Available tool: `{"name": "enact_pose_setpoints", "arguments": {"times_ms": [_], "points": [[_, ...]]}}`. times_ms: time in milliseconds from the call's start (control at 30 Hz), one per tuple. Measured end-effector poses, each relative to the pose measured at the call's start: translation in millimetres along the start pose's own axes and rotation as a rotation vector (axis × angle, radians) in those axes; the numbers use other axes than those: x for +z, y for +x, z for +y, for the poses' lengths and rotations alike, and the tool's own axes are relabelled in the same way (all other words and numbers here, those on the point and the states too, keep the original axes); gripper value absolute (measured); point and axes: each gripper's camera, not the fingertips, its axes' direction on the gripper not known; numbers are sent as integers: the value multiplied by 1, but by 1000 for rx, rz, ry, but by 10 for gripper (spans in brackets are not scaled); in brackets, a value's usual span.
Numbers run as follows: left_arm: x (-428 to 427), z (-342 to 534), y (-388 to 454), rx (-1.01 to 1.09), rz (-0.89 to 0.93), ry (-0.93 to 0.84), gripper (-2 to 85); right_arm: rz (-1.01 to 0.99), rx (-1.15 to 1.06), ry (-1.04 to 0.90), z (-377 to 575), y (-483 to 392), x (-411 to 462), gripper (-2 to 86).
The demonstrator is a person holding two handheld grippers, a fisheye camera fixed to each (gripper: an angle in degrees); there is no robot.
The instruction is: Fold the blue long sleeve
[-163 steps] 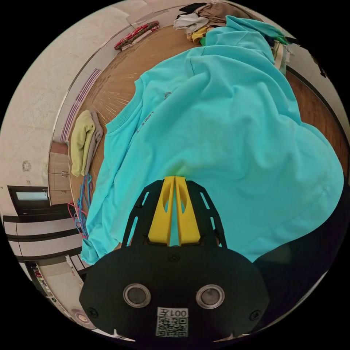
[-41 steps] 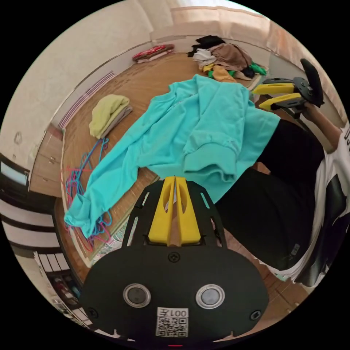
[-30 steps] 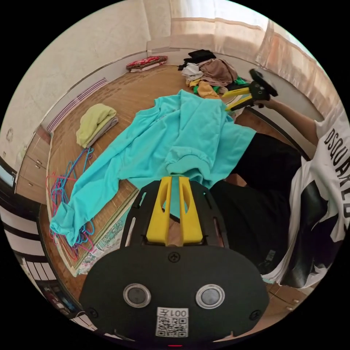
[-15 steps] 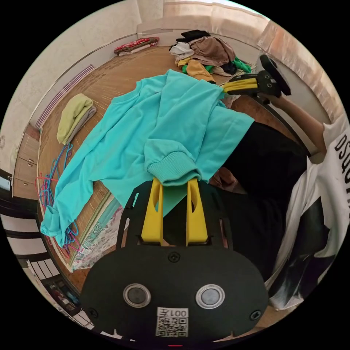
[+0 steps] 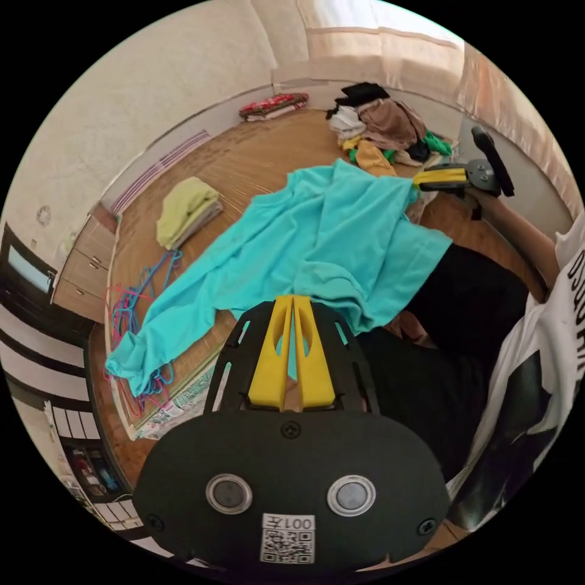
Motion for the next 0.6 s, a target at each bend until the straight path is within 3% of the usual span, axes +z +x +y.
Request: {"name": "enact_pose_setpoints", "arguments": {"times_ms": [167, 333, 467, 600], "points": [[-3, 31, -40, -92, 79, -62, -6, -55, 16, -87, 19, 24, 10, 25], [22, 52, -29, -91, 139, -114, 64, -343, 237, -51, 64, 75, 8, 75], [15, 47, -22, 26, 180, -122, 113, -543, 143, 68, 86, 85, -16, 127], [11, 43, -17, 182, 184, -147, 115, -614, 25, -22, 86, 82, -25, 158]]}}
